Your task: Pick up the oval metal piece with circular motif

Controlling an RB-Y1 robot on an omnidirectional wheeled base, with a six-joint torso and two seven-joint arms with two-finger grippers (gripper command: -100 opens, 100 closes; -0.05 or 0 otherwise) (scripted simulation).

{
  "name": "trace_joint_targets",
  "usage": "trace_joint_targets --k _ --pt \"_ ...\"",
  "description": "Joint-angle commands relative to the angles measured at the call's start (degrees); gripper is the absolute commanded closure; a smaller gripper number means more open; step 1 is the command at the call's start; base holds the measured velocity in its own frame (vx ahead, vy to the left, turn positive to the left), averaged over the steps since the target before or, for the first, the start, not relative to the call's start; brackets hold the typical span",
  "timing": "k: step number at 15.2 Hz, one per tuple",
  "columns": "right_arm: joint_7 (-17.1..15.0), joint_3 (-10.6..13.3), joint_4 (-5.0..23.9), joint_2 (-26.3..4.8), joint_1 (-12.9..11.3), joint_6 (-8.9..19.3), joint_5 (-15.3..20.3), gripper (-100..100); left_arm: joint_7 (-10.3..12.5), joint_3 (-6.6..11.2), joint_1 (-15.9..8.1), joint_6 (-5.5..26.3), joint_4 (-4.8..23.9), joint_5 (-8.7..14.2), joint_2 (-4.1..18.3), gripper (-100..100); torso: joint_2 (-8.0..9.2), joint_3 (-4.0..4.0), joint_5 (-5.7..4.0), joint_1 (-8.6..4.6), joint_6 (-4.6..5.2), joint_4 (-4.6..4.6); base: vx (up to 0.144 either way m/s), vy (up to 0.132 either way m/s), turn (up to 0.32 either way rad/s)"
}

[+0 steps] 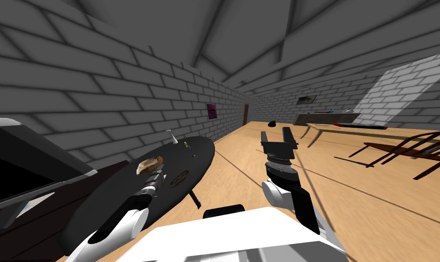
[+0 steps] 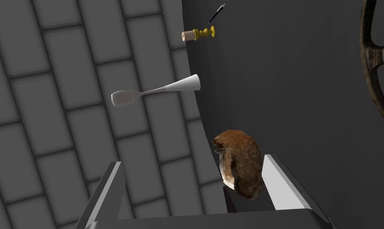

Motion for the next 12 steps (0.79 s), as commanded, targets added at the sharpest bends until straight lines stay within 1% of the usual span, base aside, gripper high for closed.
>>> trace_joint_targets --k 1,2,3,4,5,7,8,10,11,12 --pt "0.0 0.0 0.0 0.0 0.0 0.0 0.0 0 0.5 0.51 0.2 2.0 0.4 0.5 0.3 -100 0.00 0.00 0.00 0.00 0.00 0.00 0.018 0.006 -0.066" --pt "0.0 0.0 0.0 0.0 0.0 0.0 0.0 0 1.7 1.88 -0.1 3.8 1.3 1.1 0.6 -100 0.01 0.00 0.00 0.01 -0.04 0.00 0.023 0.004 -0.167" --pt "0.0 0.0 0.0 0.0 0.0 0.0 0.0 0 1.7 1.88 -0.1 5.0 1.3 1.1 0.6 -100 0.00 0.00 0.00 0.02 0.00 0.00 0.026 0.005 -0.215" --pt "0.0 0.0 0.0 0.0 0.0 0.0 0.0 0 1.7 1.88 -0.1 5.4 1.3 1.1 0.6 -100 -0.01 -0.01 0.00 0.02 0.00 0.00 0.018 0.007 -0.092" --pt "0.0 0.0 0.0 0.0 0.0 0.0 0.0 0 2.9 3.26 -0.4 7.1 2.3 1.8 0.7 -100 0.00 0.00 0.00 0.02 -0.03 0.00 0.021 0.004 -0.198" --pt "0.0 0.0 0.0 0.0 0.0 0.0 0.0 0 2.9 3.26 -0.4 8.9 2.3 1.8 0.7 -100 0.00 0.00 0.00 0.02 -0.01 0.00 0.020 0.006 -0.148" --pt "0.0 0.0 0.0 0.0 0.0 0.0 0.0 0 4.0 4.64 -0.7 10.4 3.2 2.5 0.8 -100 0.01 0.01 0.00 0.02 -0.04 0.00 0.023 0.001 -0.215" --pt "0.0 0.0 0.0 0.0 0.0 0.0 0.0 0 4.0 4.64 -0.7 12.3 3.2 2.5 0.8 -100 -0.01 0.00 0.00 0.01 -0.01 0.00 0.020 0.005 -0.147" --pt "0.0 0.0 0.0 0.0 0.0 0.0 0.0 0 4.0 4.64 -0.7 12.3 3.2 2.5 0.8 -100 0.01 0.00 0.00 0.01 -0.04 0.00 0.010 0.003 0.015" --pt "0.0 0.0 0.0 0.0 0.0 0.0 0.0 0 5.2 6.03 -1.0 14.3 4.2 3.1 0.9 -100 0.03 0.01 0.00 0.00 -0.05 0.00 0.016 -0.001 -0.186"
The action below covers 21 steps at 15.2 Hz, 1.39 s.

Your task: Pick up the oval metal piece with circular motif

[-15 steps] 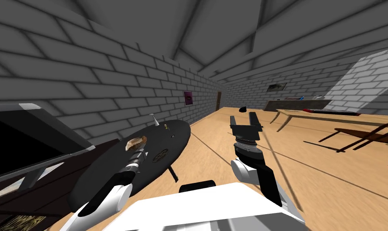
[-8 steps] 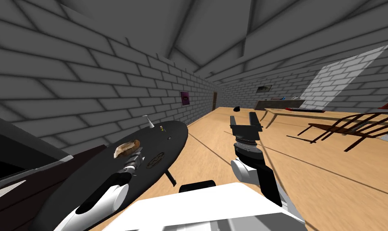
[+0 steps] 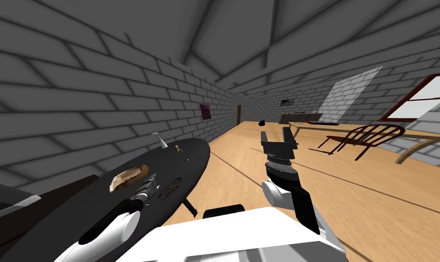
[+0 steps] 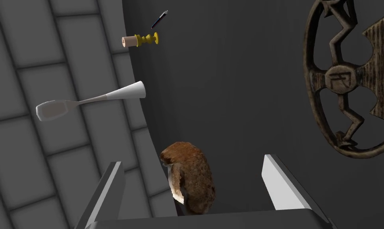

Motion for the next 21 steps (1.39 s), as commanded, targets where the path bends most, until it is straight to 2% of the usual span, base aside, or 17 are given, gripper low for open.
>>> trace_joint_targets --k 1,2,3,5,6,8,9,11,12,14,15,17,18,20,21 --pt "0.0 0.0 0.0 0.0 0.0 0.0 0.0 0 0.9 0.98 -0.4 2.9 0.6 0.4 0.0 -100 0.00 0.00 0.00 0.00 0.00 0.00 0.019 0.003 -0.240" --pt "0.0 0.0 0.0 0.0 0.0 0.0 0.0 0 0.9 0.98 -0.4 3.4 0.6 0.4 0.0 -100 -0.01 -0.01 0.00 0.01 0.00 0.00 0.016 0.009 -0.094" --pt "0.0 0.0 0.0 0.0 0.0 0.0 0.0 0 2.1 2.35 -0.7 5.1 1.5 1.0 0.0 -100 -0.01 -0.01 0.00 0.01 -0.03 0.00 0.025 0.004 -0.211" --pt "0.0 0.0 0.0 0.0 0.0 0.0 0.0 0 2.1 2.35 -0.7 6.9 1.5 1.0 0.0 -100 -0.04 -0.02 0.00 0.02 -0.01 -0.01 0.023 0.009 -0.145" --pt "0.0 0.0 0.0 0.0 0.0 0.0 0.0 0 3.2 3.72 -0.9 8.3 2.4 1.7 0.0 -100 -0.03 -0.02 0.00 0.02 -0.04 -0.01 0.023 0.010 -0.146" --pt "0.0 0.0 0.0 0.0 0.0 0.0 0.0 0 3.2 3.72 -0.9 10.3 2.4 1.7 0.0 -100 -0.04 -0.02 0.01 0.04 -0.01 -0.01 0.020 0.011 -0.151" --pt "0.0 0.0 0.0 0.0 0.0 0.0 0.0 0 4.4 5.07 -1.2 12.0 3.4 2.3 0.0 -100 -0.03 -0.02 0.01 0.03 -0.03 -0.01 0.019 0.006 -0.264" --pt "0.0 0.0 0.0 0.0 0.0 0.0 0.0 0 4.4 5.07 -1.2 13.7 3.4 2.3 0.0 -100 -0.02 -0.01 0.01 0.04 -0.02 -0.01 0.018 0.013 -0.137" --pt "0.0 0.0 0.0 0.0 0.0 0.0 0.0 0 5.5 6.40 -1.5 15.6 4.3 3.0 -0.1 -100 -0.01 -0.01 0.01 0.03 -0.05 -0.01 0.020 0.007 -0.158" --pt "0.0 0.0 0.0 0.0 0.0 0.0 0.0 0 5.5 6.40 -1.5 17.0 4.3 3.0 -0.1 -100 -0.03 -0.02 0.01 0.02 -0.01 -0.01 0.020 0.010 -0.146" --pt "0.0 0.0 0.0 0.0 0.0 0.0 0.0 0 6.6 7.70 -1.7 19.0 5.2 3.6 -0.2 -100 -0.02 -0.01 0.01 0.02 -0.04 -0.01 0.019 0.006 -0.213" --pt "0.0 0.0 0.0 0.0 0.0 0.0 0.0 0 6.6 7.70 -1.7 20.2 5.2 3.6 -0.2 -100 -0.03 -0.02 0.00 0.02 -0.01 -0.01 0.020 0.012 -0.140" --pt "0.0 0.0 0.0 0.0 0.0 0.0 0.0 0 7.6 8.97 -2.0 22.2 6.1 4.2 -0.4 -100 -0.02 -0.02 0.01 0.02 -0.04 -0.01 0.022 0.009 -0.194" --pt "0.0 0.0 0.0 0.0 0.0 0.0 0.0 0 7.6 8.97 -2.0 23.4 6.1 4.2 -0.4 -100 -0.04 -0.02 0.01 0.03 -0.01 -0.01 0.020 0.013 -0.133" --pt "0.0 0.0 0.0 0.0 0.0 0.0 0.0 0 8.7 10.20 -2.2 25.3 6.9 4.8 -0.5 -100 -0.03 -0.02 0.01 0.03 -0.05 -0.01 0.020 0.009 -0.145"
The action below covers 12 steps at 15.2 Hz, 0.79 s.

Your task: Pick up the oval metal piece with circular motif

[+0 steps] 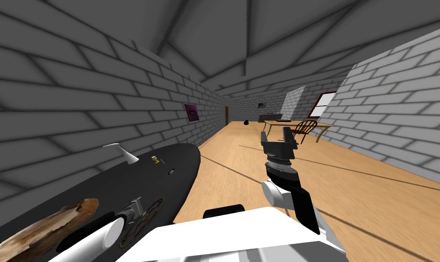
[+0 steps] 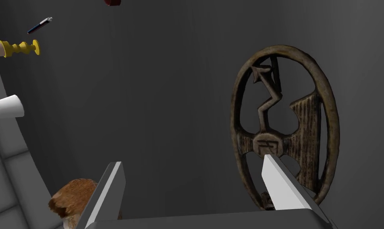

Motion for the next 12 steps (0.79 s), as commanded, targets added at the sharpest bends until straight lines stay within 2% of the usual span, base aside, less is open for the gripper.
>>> trace_joint_targets --k 1,2,3,5,6,7,8,10,11,12 --pt "0.0 0.0 0.0 0.0 0.0 0.0 0.0 0 0.8 0.89 -0.3 2.9 0.8 0.4 -0.1 -100 0.00 0.00 0.00 0.00 0.00 0.00 0.020 0.013 -0.188" --pt "0.0 0.0 0.0 0.0 0.0 0.0 0.0 0 0.8 0.89 -0.3 2.9 0.8 0.4 -0.1 -100 0.00 0.00 0.00 0.01 0.00 0.00 0.014 0.013 -0.085" --pt "0.0 0.0 0.0 0.0 0.0 0.0 0.0 0 1.8 2.08 -0.5 4.9 1.6 1.0 -0.2 -100 0.01 0.00 0.00 0.00 -0.02 0.00 0.018 0.011 -0.211" --pt "0.0 0.0 0.0 0.0 0.0 0.0 0.0 0 1.8 2.08 -0.5 5.9 1.6 1.0 -0.2 -100 0.00 0.00 0.00 0.01 -0.01 0.00 0.017 0.015 -0.109" --pt "0.0 0.0 0.0 0.0 0.0 0.0 0.0 0 2.8 3.21 -0.7 8.0 2.4 1.6 -0.4 -100 0.02 0.01 0.00 0.01 -0.04 0.00 0.016 0.012 -0.142" --pt "0.0 0.0 0.0 0.0 0.0 0.0 0.0 0 2.8 3.21 -0.7 8.7 2.4 1.6 -0.4 -100 0.01 0.01 0.00 0.00 0.00 0.00 0.018 0.013 -0.168" --pt "0.0 0.0 0.0 0.0 0.0 0.0 0.0 0 3.7 4.29 -0.9 10.2 3.2 2.1 -0.6 -100 0.01 0.00 0.00 0.00 -0.01 0.00 0.021 0.018 -0.219" --pt "0.0 0.0 0.0 0.0 0.0 0.0 0.0 0 3.7 4.29 -0.9 11.4 3.2 2.1 -0.6 -100 -0.01 -0.01 0.01 0.03 0.00 0.00 0.019 0.021 -0.134" --pt "0.0 0.0 0.0 0.0 0.0 0.0 0.0 0 4.5 5.31 -1.1 13.6 3.9 2.6 -0.8 -100 0.01 0.00 0.01 0.02 -0.03 0.00 0.017 0.011 -0.130" --pt "0.0 0.0 0.0 0.0 0.0 0.0 0.0 0 4.5 5.31 -1.1 13.9 3.9 2.6 -0.8 -100 0.01 0.00 0.00 0.00 -0.01 0.00 0.017 0.013 -0.153"
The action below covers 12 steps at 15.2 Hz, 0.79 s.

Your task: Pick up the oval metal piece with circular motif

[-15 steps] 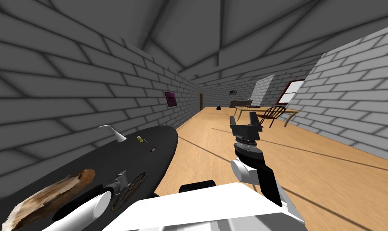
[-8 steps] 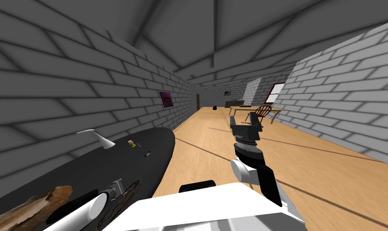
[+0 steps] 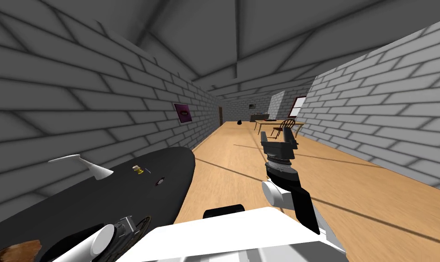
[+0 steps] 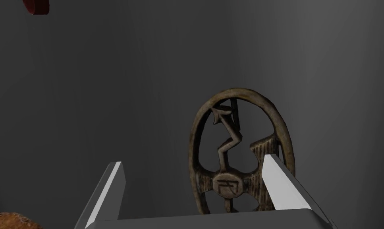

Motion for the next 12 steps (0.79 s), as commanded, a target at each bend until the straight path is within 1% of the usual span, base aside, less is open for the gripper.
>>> trace_joint_targets --k 1,2,3,4,5,6,7,8,9,10,12 --pt "0.0 0.0 0.0 0.0 0.0 0.0 0.0 0 1.1 1.40 -0.2 2.9 0.9 0.8 -0.1 -100 0.00 0.00 0.00 0.00 0.00 0.00 0.018 0.018 -0.207" --pt "0.0 0.0 0.0 0.0 0.0 0.0 0.0 0 1.1 1.40 -0.2 3.7 0.9 0.8 -0.1 -100 0.00 0.00 0.00 0.01 0.01 0.00 0.019 0.021 -0.168" --pt "0.0 0.0 0.0 0.0 0.0 0.0 0.0 0 1.9 2.28 -0.4 5.2 1.5 1.2 -0.3 -100 -0.01 0.00 0.00 0.02 0.00 0.00 0.022 0.022 -0.185" --pt "0.0 0.0 0.0 0.0 0.0 0.0 0.0 0 1.9 2.28 -0.4 5.8 1.5 1.2 -0.3 -100 -0.01 -0.01 0.00 0.03 0.00 0.00 0.019 0.024 -0.147" --pt "0.0 0.0 0.0 0.0 0.0 0.0 0.0 0 2.5 3.09 -0.6 7.5 2.1 1.5 -0.5 -100 -0.01 -0.01 0.00 0.04 0.00 0.00 0.020 0.025 -0.157" --pt "0.0 0.0 0.0 0.0 0.0 0.0 0.0 0 2.5 3.09 -0.6 7.8 2.1 1.5 -0.5 -100 -0.02 -0.01 0.01 0.04 0.00 0.00 0.017 0.026 -0.120" --pt "0.0 0.0 0.0 0.0 0.0 0.0 0.0 0 3.1 3.81 -0.7 9.6 2.6 1.9 -0.7 -100 -0.01 -0.01 0.01 0.04 -0.01 0.00 0.014 0.022 -0.128" --pt "0.0 0.0 0.0 0.0 0.0 0.0 0.0 0 3.1 3.81 -0.7 9.6 2.6 1.9 -0.7 -100 -0.01 0.00 0.01 0.04 0.00 0.00 0.013 0.020 -0.113" --pt "0.0 0.0 0.0 0.0 0.0 0.0 0.0 0 3.7 4.44 -0.8 11.2 3.1 2.2 -0.8 -100 0.00 0.00 0.01 0.03 -0.01 0.00 0.012 0.022 -0.142" --pt "0.0 0.0 0.0 0.0 0.0 0.0 0.0 0 3.7 4.44 -0.8 11.2 3.1 2.2 -0.8 -100 0.01 0.00 0.00 0.03 0.00 0.00 0.011 0.022 -0.108" --pt "0.0 0.0 0.0 0.0 0.0 0.0 0.0 0 4.5 5.42 -0.9 13.6 3.8 2.6 -1.1 -100 0.01 0.01 0.00 0.03 -0.01 0.00 0.015 0.025 -0.126"
